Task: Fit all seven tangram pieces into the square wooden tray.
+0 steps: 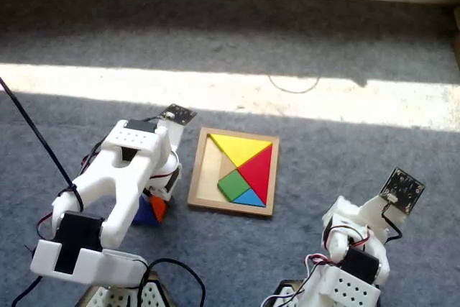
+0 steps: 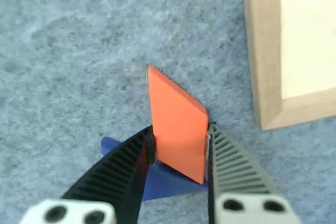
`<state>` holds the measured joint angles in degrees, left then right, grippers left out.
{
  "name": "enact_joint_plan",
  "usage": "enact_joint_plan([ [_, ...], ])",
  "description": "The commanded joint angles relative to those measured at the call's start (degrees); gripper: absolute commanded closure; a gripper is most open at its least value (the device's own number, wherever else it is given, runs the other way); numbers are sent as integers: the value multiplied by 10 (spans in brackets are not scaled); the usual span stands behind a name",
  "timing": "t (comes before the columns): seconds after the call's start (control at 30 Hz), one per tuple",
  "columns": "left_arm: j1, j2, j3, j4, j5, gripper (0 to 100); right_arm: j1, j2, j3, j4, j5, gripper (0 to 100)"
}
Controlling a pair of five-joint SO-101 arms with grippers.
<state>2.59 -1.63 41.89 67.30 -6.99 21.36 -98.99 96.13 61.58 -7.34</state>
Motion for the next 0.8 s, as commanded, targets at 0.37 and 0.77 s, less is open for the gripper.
enact_joint_plan([
  [0.37,100,-77,-175,91,10,885,-7,-4,21,-14,-3,994],
  [0.77,143,94,-320,91,80,884,-7,-4,22,-14,-3,994],
])
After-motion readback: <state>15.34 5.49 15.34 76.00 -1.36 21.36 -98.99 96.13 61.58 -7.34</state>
